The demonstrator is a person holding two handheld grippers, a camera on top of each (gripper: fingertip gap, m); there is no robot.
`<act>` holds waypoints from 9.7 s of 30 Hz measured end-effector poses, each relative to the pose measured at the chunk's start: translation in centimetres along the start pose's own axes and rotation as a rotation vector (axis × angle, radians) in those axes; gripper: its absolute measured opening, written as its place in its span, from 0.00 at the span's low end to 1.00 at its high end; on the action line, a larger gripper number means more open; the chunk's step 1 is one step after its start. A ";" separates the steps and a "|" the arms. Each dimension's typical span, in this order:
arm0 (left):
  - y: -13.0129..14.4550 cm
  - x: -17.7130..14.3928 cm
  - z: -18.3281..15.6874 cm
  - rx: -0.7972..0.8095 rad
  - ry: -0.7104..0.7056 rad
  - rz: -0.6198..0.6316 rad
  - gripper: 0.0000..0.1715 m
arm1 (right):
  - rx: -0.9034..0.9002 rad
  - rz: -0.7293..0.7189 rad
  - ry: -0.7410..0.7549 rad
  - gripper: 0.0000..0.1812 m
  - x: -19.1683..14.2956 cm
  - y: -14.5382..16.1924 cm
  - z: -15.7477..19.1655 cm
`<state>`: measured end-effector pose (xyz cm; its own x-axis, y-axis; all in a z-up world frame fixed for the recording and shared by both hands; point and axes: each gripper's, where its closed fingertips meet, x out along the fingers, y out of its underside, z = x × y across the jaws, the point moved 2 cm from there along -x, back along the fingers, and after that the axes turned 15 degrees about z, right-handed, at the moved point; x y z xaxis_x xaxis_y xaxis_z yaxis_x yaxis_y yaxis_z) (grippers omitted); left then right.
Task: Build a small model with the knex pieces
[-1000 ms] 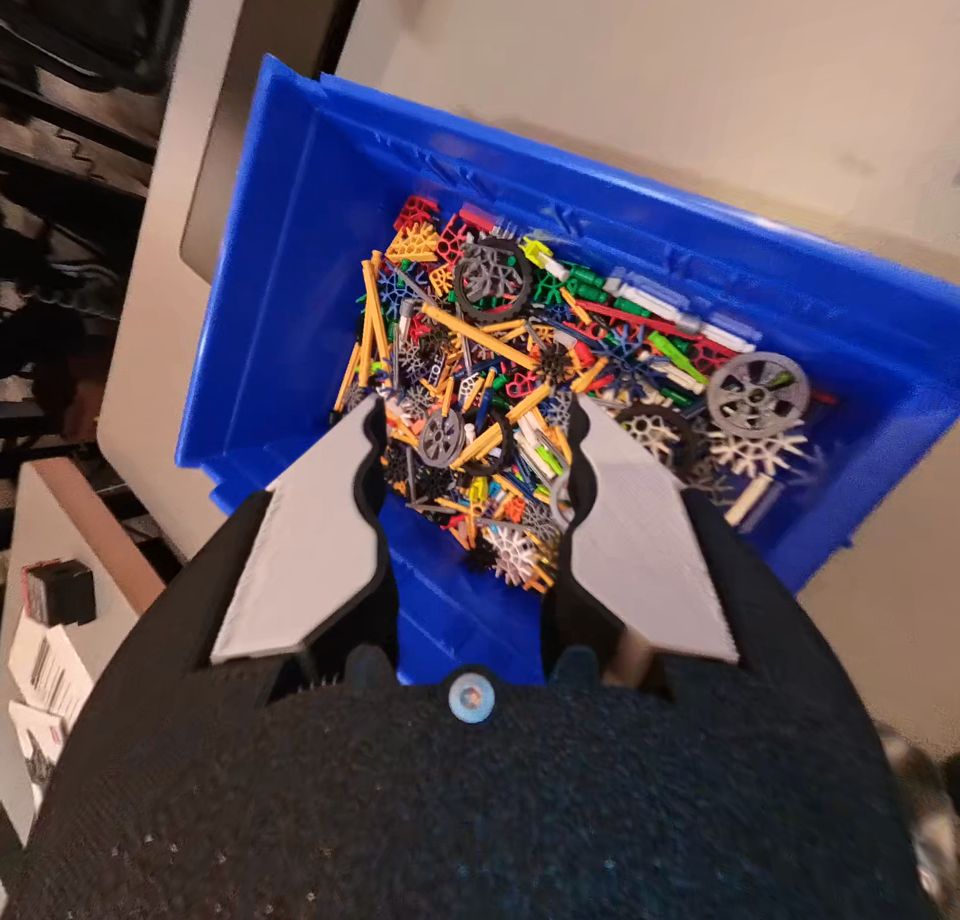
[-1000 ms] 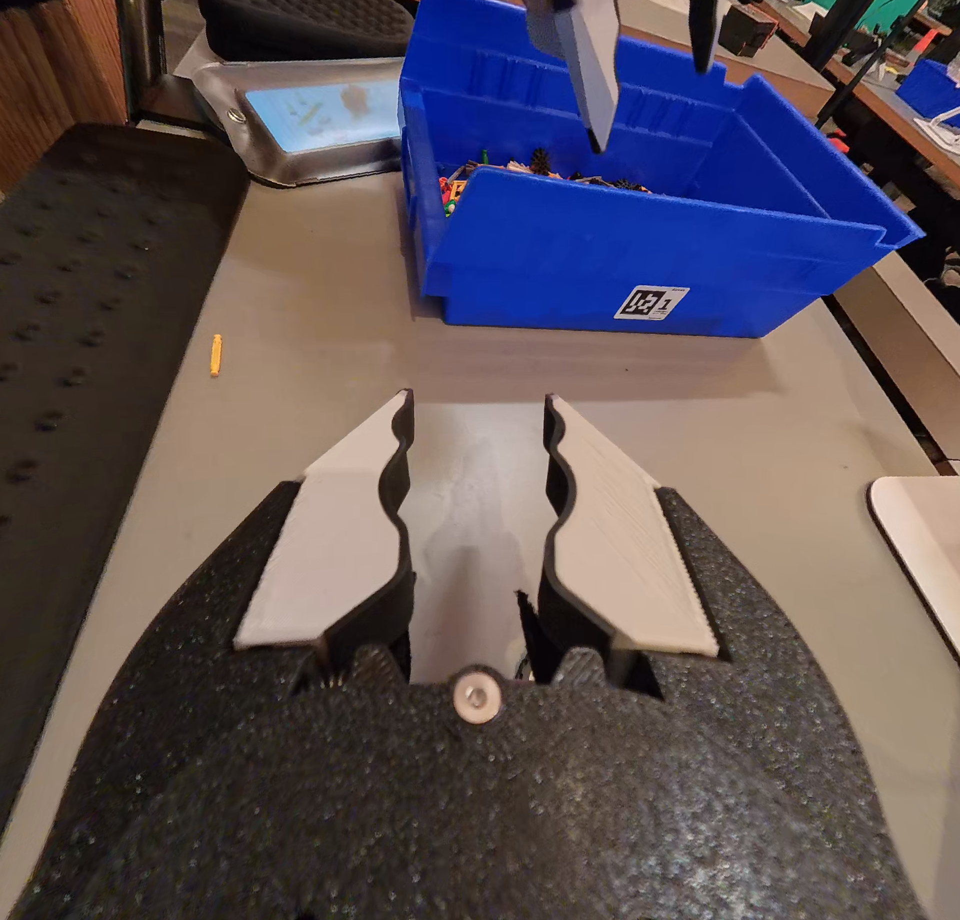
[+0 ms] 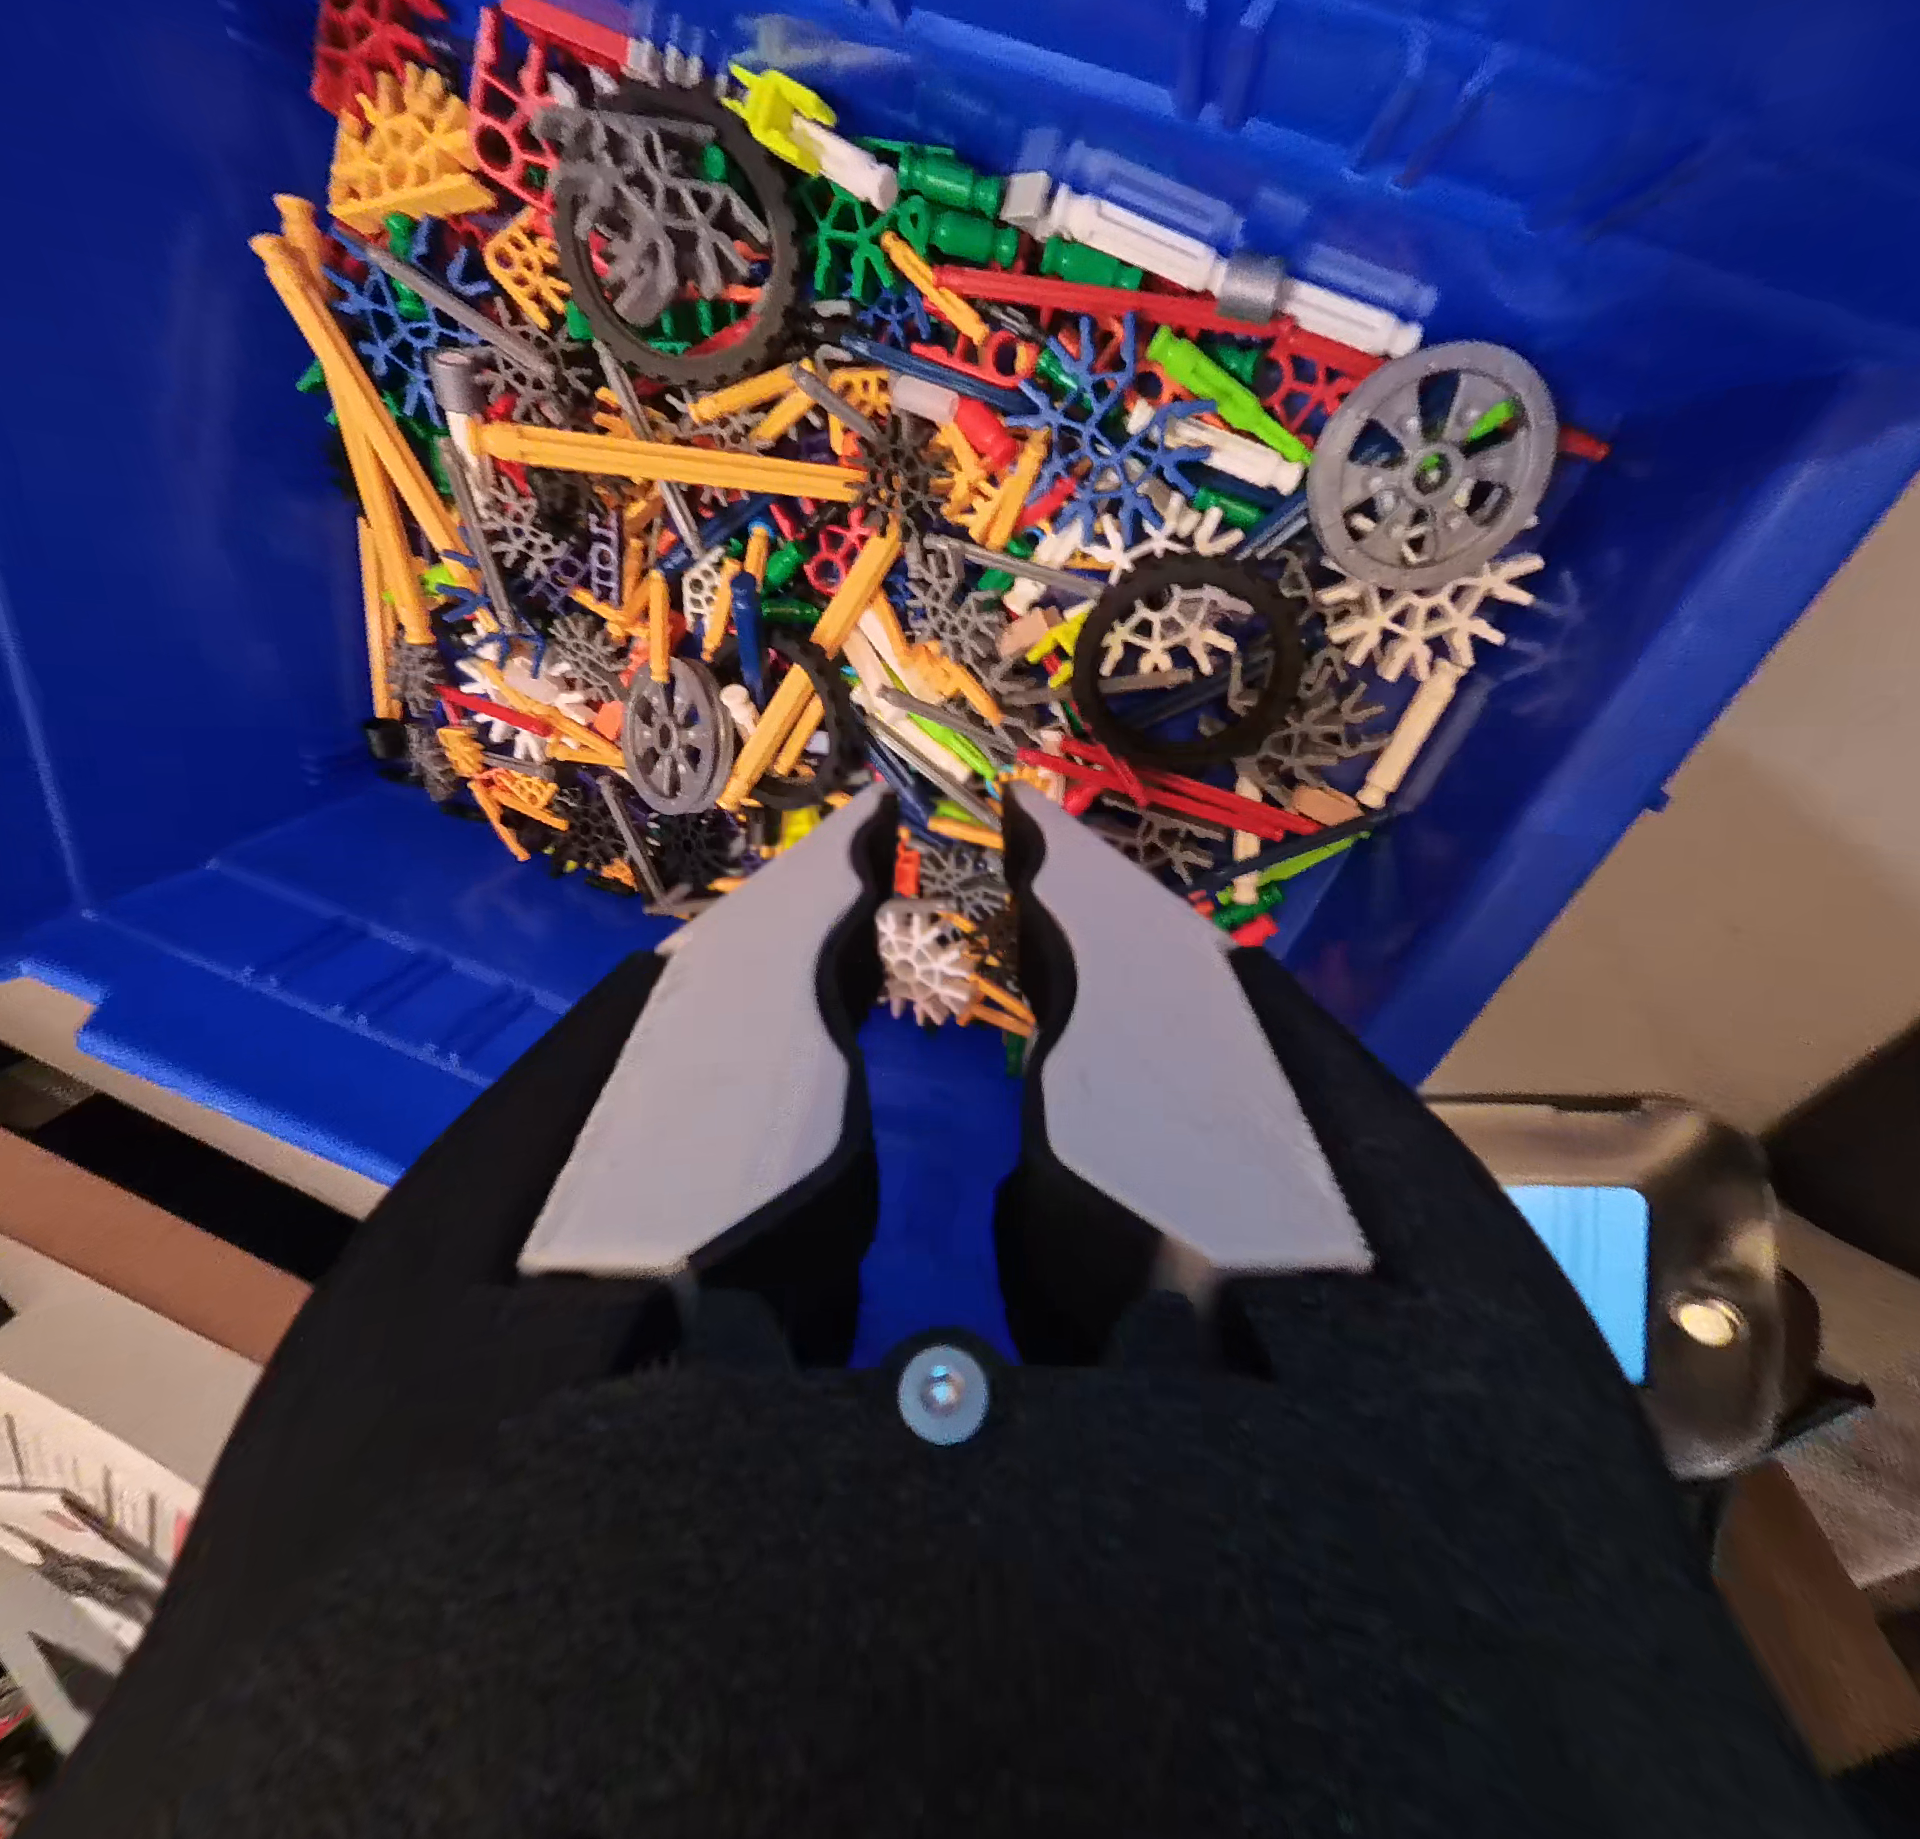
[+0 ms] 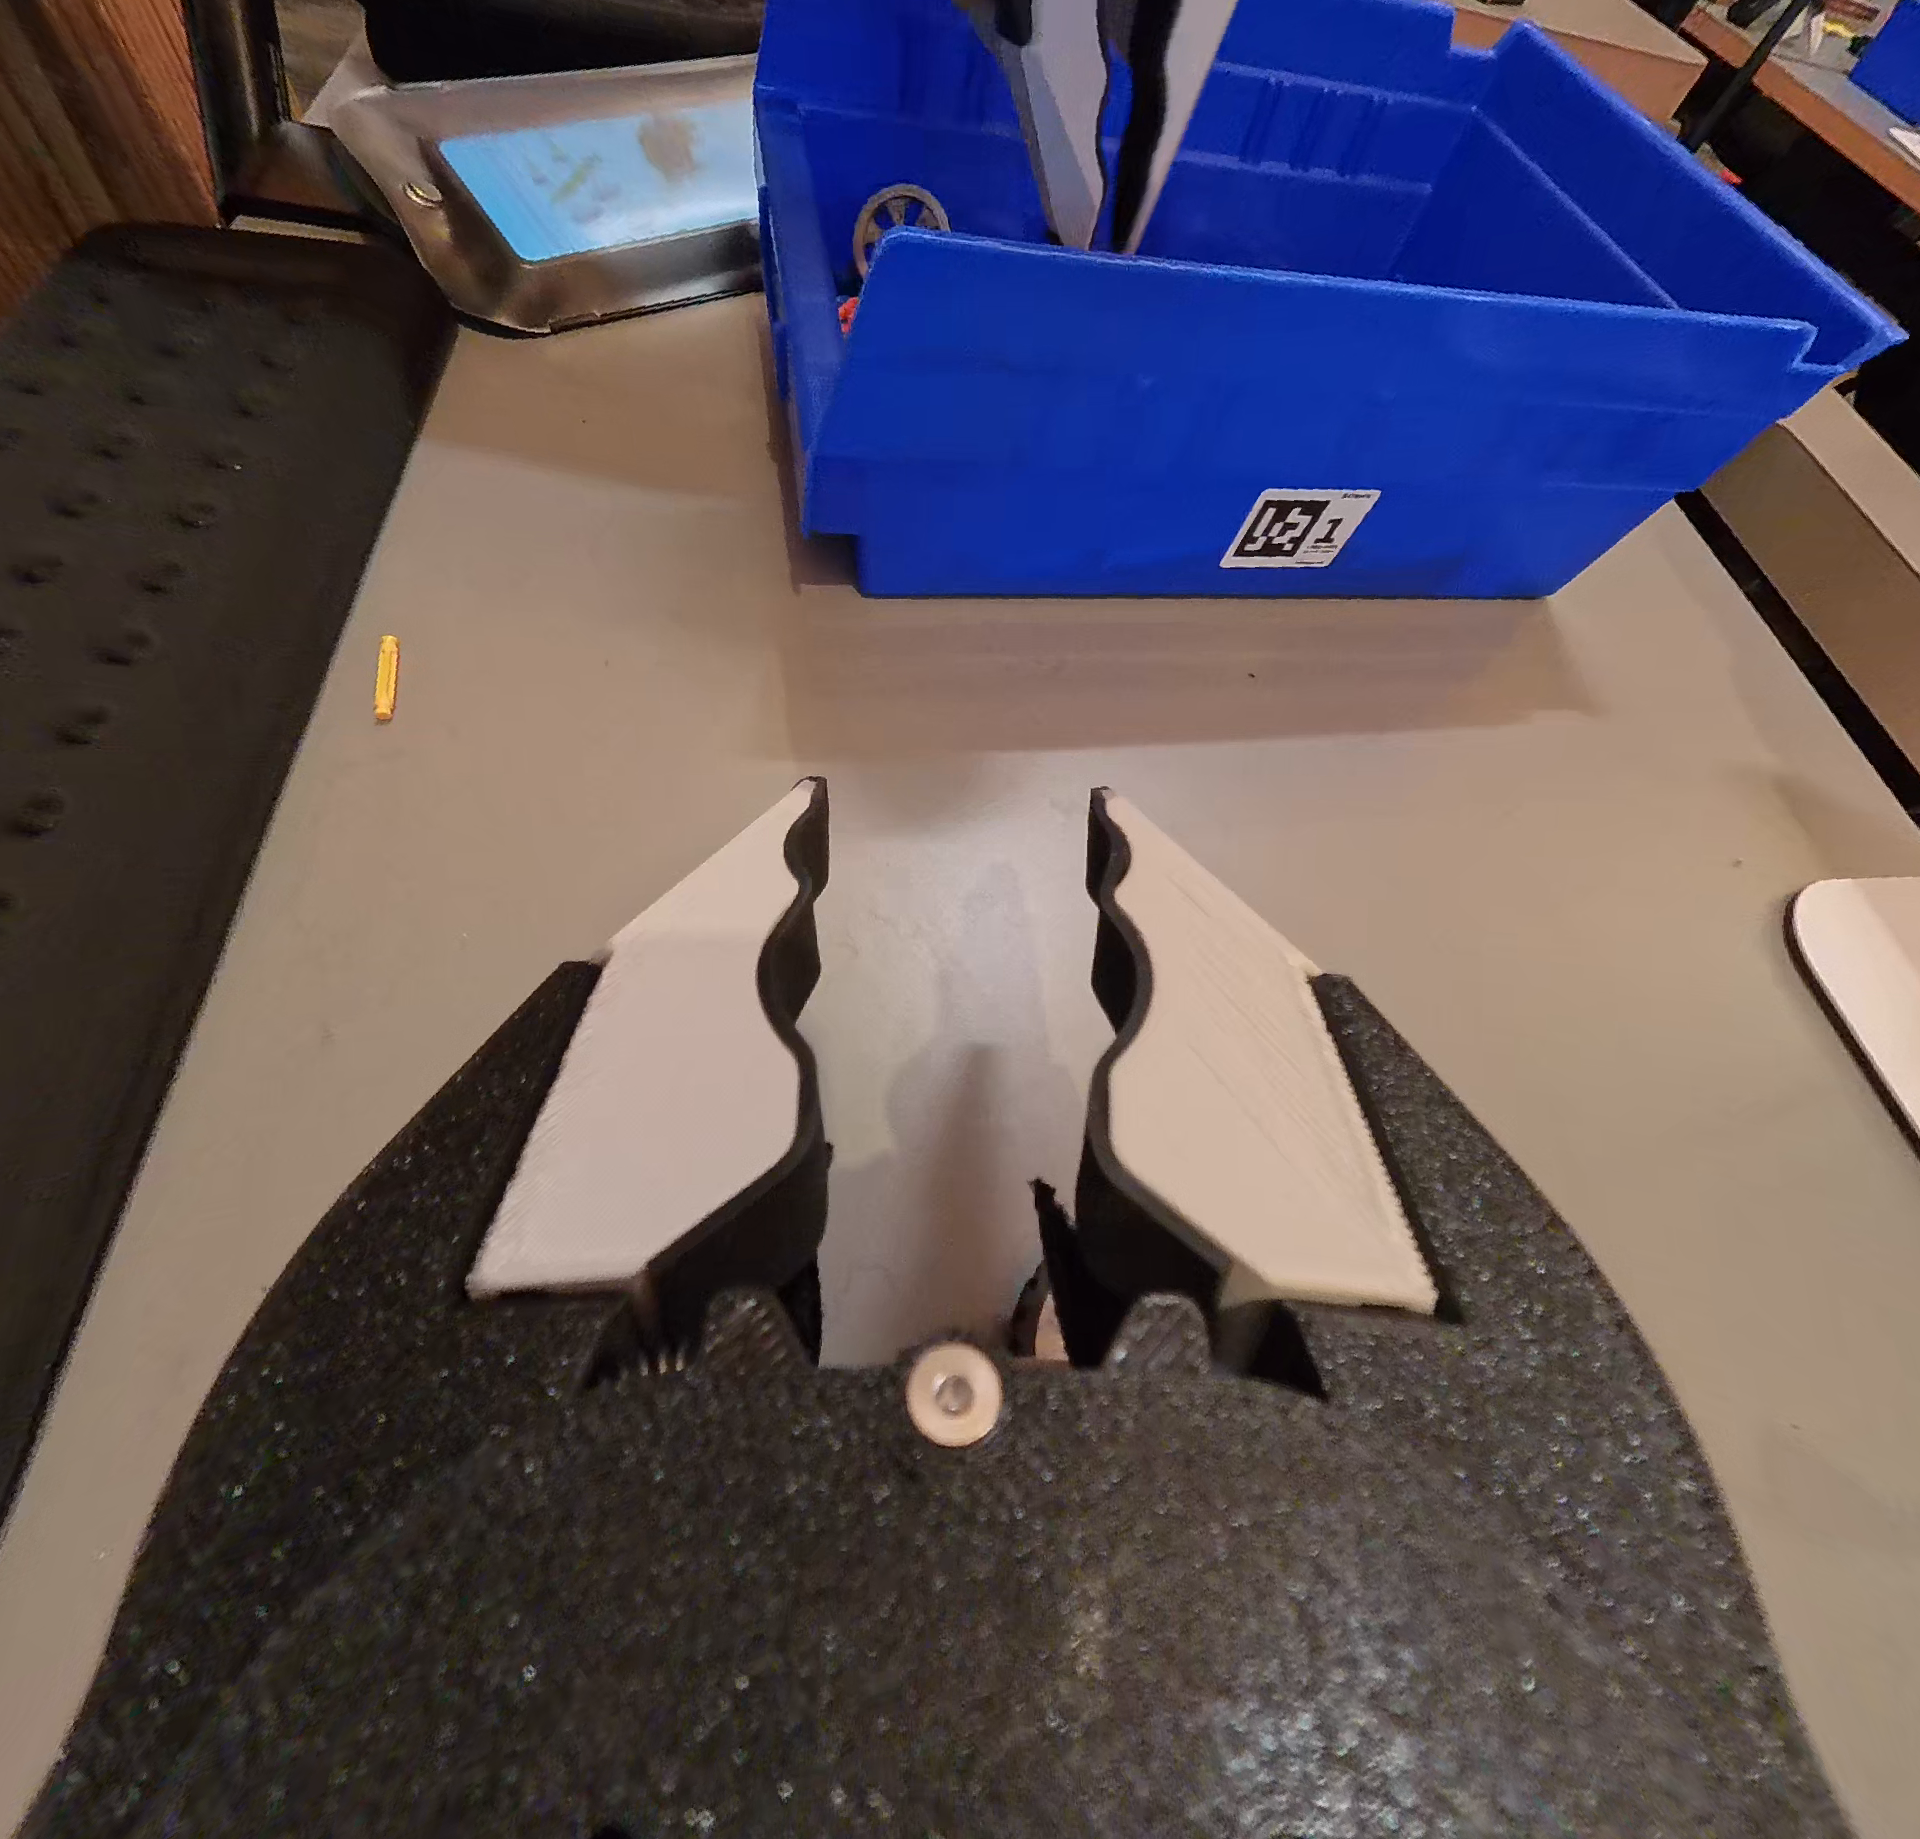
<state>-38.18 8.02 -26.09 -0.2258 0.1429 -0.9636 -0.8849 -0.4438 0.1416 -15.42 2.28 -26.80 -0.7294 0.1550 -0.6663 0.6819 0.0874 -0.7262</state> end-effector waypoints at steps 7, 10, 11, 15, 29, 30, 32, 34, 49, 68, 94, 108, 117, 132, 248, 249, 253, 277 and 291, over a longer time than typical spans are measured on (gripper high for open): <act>-1.6 1.5 2.7 -0.017 -0.082 0.024 0.32 | 0.000 0.001 0.003 0.27 0.0 0.0 -0.1; -2.2 2.4 4.5 -0.029 -0.087 0.045 0.31 | -0.003 0.002 0.004 0.28 0.0 0.0 0.0; -2.4 2.6 5.3 -0.039 -0.091 0.050 0.30 | -0.003 0.002 0.004 0.28 0.0 0.0 0.0; -3.0 4.3 6.4 -0.024 -0.043 0.093 0.26 | 0.000 -0.001 0.008 0.28 -0.2 0.1 -0.2; -1.8 1.4 4.6 0.050 0.025 0.043 0.23 | 0.029 -0.012 -0.002 0.28 -0.3 0.4 -0.7; -1.6 1.4 3.9 0.083 0.029 0.049 0.24 | 0.031 -0.011 -0.005 0.28 -0.3 0.4 -0.7; -1.0 2.0 2.1 0.138 0.084 0.087 0.24 | 0.034 -0.010 -0.009 0.28 -0.3 0.5 -0.7; -0.9 3.1 1.2 0.175 0.102 0.122 0.24 | 0.036 -0.007 -0.012 0.28 -0.2 0.5 -0.6; -0.4 1.3 3.2 0.115 -0.045 0.032 0.27 | 0.071 -0.012 -0.029 0.27 0.3 1.0 -0.9; 1.8 2.1 -0.5 0.164 0.062 0.119 0.42 | 0.061 -0.003 -0.036 0.27 0.4 0.9 -0.5; 0.8 2.0 5.9 0.116 -0.001 0.053 0.25 | 0.086 -0.012 -0.039 0.27 0.2 1.1 -1.0; 3.6 4.6 -0.1 0.323 0.158 0.320 0.25 | 0.090 -0.013 -0.044 0.27 0.1 1.1 -1.0; 1.3 2.0 4.8 0.222 -0.083 0.218 0.17 | 0.107 -0.025 -0.049 0.27 0.0 1.0 -1.2; 1.3 -3.4 2.7 0.030 -0.049 -0.032 0.26 | 0.112 -0.040 -0.059 0.27 -0.1 0.8 -1.0; -6.4 2.0 8.9 0.253 0.097 -0.151 0.00 | 0.137 -0.040 -0.076 0.27 -0.3 1.0 -1.3; -6.2 1.9 8.9 0.246 0.101 -0.156 0.00 | 0.136 -0.040 -0.076 0.27 -0.3 1.0 -1.3; -6.0 1.7 9.0 0.219 0.118 -0.175 0.00 | 0.136 -0.039 -0.076 0.27 -0.3 1.1 -1.3; -2.3 3.9 5.6 0.324 0.176 0.052 0.00 | 0.137 -0.041 -0.078 0.27 -0.3 1.1 -1.3; -4.0 4.3 6.0 0.315 0.111 0.035 0.19 | 0.139 -0.041 -0.078 0.27 -0.3 1.1 -1.3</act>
<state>-38.01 15.71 -29.45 -0.2277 0.0277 -0.9733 -0.9638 -0.1490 0.2212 -14.37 3.64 -27.15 -0.7619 0.0771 -0.6431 0.6416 -0.0463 -0.7656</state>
